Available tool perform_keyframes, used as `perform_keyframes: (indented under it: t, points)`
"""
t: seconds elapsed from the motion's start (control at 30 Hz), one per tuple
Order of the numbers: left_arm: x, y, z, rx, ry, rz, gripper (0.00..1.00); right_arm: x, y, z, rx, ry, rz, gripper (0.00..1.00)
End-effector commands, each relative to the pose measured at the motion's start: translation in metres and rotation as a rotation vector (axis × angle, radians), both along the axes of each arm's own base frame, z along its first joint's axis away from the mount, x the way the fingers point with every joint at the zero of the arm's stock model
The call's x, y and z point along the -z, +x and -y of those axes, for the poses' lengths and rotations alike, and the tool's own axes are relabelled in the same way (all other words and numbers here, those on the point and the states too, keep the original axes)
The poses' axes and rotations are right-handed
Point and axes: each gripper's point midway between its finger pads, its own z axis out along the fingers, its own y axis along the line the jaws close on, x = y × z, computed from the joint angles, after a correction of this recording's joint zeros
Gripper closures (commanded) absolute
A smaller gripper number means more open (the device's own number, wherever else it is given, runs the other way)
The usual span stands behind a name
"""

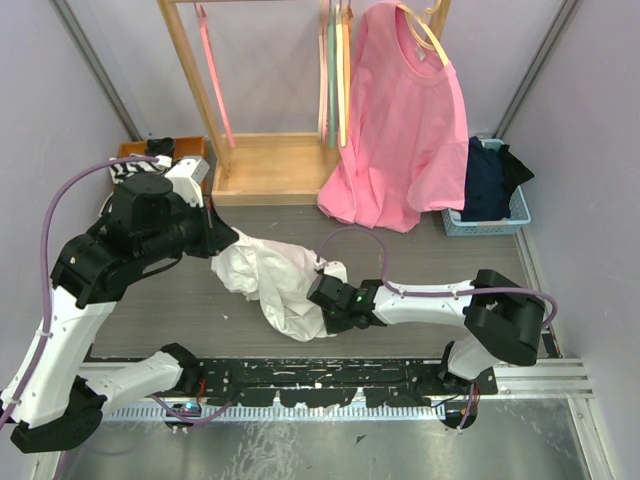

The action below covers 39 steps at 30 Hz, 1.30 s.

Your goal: Place the t-shirt on the hanger

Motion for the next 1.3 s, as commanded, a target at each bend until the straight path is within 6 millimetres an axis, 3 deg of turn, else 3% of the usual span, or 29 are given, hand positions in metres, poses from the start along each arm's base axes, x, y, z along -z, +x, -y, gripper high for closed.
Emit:
perform_keyframes:
  t: [0.0, 0.13, 0.43, 0.67, 0.83, 1.1, 1.27]
  points:
    - [-0.015, 0.000, -0.004, -0.005, -0.018, 0.056, 1.00, -0.014, 0.012, 0.006, 0.036, -0.015, 0.077, 0.99]
    - [-0.019, -0.001, -0.007, -0.012, -0.015, 0.067, 1.00, -0.054, 0.020, 0.006, 0.041, 0.035, 0.138, 0.99]
    - [-0.036, -0.002, -0.016, -0.034, -0.005, 0.113, 1.00, -0.210, 0.036, 0.020, 0.085, 0.253, 0.363, 0.99]
    - [-0.061, -0.004, -0.022, -0.045, -0.011, 0.166, 1.00, -0.332, 0.045, 0.053, 0.141, 0.378, 0.553, 0.99]
    - [-0.078, -0.005, -0.028, -0.054, -0.009, 0.203, 1.00, -0.414, 0.049, 0.088, 0.208, 0.458, 0.702, 0.99]
    - [-0.093, -0.008, -0.035, -0.067, -0.009, 0.237, 1.00, -0.498, 0.047, 0.142, 0.339, 0.592, 0.876, 0.99]
    - [-0.108, -0.009, -0.037, -0.070, -0.013, 0.268, 1.00, -0.527, 0.046, 0.164, 0.381, 0.618, 0.949, 0.99]
